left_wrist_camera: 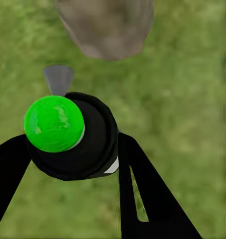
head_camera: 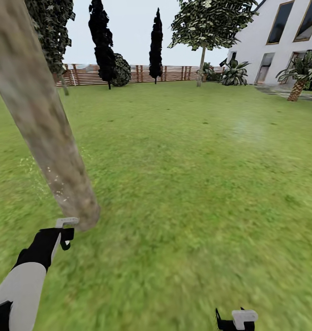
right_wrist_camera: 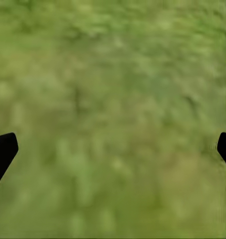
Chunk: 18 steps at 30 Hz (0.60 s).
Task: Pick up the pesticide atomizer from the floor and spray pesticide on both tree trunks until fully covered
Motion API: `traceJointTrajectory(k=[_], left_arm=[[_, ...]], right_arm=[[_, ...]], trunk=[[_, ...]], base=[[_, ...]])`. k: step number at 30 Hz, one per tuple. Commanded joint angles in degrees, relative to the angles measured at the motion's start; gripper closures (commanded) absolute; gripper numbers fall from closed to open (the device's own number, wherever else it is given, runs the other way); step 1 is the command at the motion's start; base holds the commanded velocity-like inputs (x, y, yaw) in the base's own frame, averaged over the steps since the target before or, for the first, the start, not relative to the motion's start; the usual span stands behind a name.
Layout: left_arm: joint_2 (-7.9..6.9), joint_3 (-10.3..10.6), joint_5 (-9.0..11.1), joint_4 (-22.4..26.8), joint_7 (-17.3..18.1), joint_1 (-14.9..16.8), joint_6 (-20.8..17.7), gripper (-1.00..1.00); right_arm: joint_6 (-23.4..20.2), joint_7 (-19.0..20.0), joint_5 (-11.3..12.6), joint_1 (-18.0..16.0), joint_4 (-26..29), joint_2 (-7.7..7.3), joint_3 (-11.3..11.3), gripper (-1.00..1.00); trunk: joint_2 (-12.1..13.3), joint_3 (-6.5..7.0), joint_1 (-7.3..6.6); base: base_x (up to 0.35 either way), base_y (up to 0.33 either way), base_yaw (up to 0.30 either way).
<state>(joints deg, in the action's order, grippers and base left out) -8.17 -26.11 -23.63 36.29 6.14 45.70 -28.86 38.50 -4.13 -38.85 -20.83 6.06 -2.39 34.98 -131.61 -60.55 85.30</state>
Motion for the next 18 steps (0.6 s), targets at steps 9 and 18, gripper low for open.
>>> traceJointTrajectory(k=[9,18], left_arm=[[-0.09,-0.11,-0.01,0.0,0.0,0.0,-0.06,1.0],[-0.27,-0.17,-0.01,0.08,0.01,-0.56,-0.06,1.0]], right_arm=[[0.0,0.0,0.0,0.0,0.0,0.01,0.0,-1.0],[0.0,0.0,0.0,0.0,0.0,0.01,0.0,-1.0]], trunk=[[0.0,0.0,0.0],[0.0,0.0,0.0]], base=[[0.189,-0.234,0.157],[0.19,-0.233,0.278]])
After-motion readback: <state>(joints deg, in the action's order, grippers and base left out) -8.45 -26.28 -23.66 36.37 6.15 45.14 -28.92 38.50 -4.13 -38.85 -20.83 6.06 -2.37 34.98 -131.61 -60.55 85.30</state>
